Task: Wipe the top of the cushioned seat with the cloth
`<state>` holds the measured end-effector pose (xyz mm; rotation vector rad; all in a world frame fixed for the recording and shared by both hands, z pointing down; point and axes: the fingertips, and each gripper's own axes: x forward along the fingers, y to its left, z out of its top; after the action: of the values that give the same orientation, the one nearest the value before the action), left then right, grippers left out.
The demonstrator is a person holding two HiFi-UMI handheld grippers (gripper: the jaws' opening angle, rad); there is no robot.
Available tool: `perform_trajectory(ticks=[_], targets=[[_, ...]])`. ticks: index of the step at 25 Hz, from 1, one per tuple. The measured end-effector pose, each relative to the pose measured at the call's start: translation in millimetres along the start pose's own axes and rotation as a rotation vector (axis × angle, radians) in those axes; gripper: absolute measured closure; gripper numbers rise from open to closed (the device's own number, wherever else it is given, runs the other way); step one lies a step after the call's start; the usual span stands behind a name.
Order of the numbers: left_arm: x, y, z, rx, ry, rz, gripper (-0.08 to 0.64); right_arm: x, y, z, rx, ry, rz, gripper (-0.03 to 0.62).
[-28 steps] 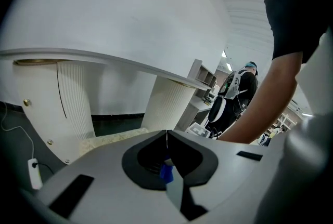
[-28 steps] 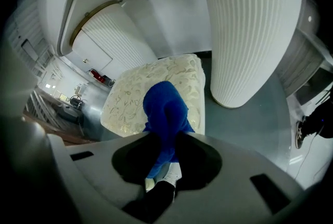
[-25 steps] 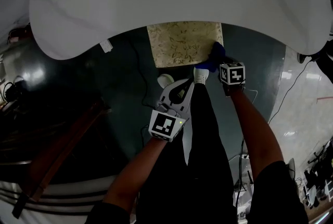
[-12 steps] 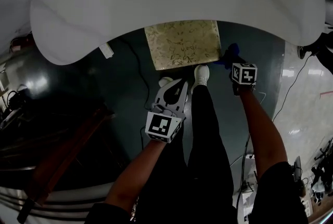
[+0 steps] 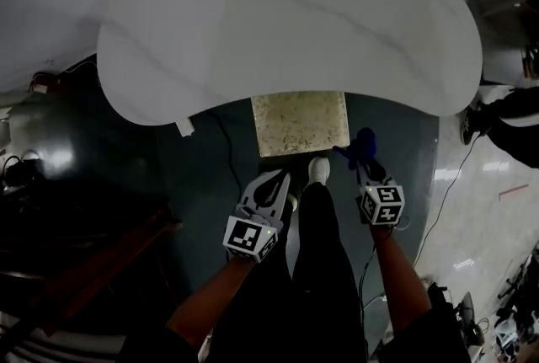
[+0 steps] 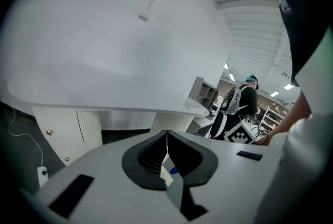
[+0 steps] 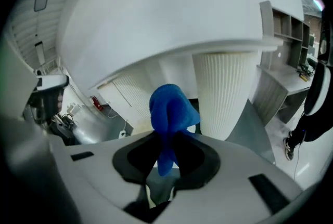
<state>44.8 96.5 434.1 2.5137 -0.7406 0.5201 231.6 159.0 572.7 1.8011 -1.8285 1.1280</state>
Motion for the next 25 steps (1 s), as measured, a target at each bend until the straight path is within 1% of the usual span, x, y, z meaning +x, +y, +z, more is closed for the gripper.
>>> perform_trajectory(ticks=[2, 6, 10, 14, 16, 18, 20, 22, 25], targets=[[-17.2, 4.6, 25.4, -0.001, -0.020, 0.024, 0.545, -28.9, 28.6, 34.7, -0.006, -0.055, 0.008, 0.495], [-71.1, 19.1, 87.5, 0.019, -0.070, 0.109, 0.545, -90.7, 93.2, 102.0, -0.033, -0.171, 0.017, 0.495], [-126.4, 30.3, 149.3, 0.004, -0.177, 0.122, 0.545, -136.6, 160.4, 169.1, -0.056, -0.295, 0.037, 0.495], [-169.5, 28.3, 191.9, 0.017, -0.216, 0.175, 0.545, -180.1, 218.9, 225.0, -0.079, -0.388, 0.032, 0.495], [-185.9, 25.6, 212.8, 0.018, -0.254, 0.190, 0.545, -199.9, 244.8, 253.7, -0.097, -0.436, 0.049, 0.495], [-200.7, 21.5, 234.4, 0.019, -0.302, 0.195, 0.545, -218.9, 269.8, 282.0, -0.105, -0.485, 0.085, 0.495], [-214.0, 15.3, 257.6, 0.022, -0.346, 0.199, 0.545, -238.1, 292.5, 307.1, -0.105, -0.521, 0.133, 0.495], [-223.6, 8.1, 278.7, 0.039, -0.375, 0.207, 0.545, -254.8, 310.8, 326.9, -0.126, -0.552, 0.172, 0.495], [-230.2, -1.8, 307.0, 0.074, -0.424, 0.203, 0.545, -268.1, 327.5, 345.5, -0.190, -0.596, 0.177, 0.495]])
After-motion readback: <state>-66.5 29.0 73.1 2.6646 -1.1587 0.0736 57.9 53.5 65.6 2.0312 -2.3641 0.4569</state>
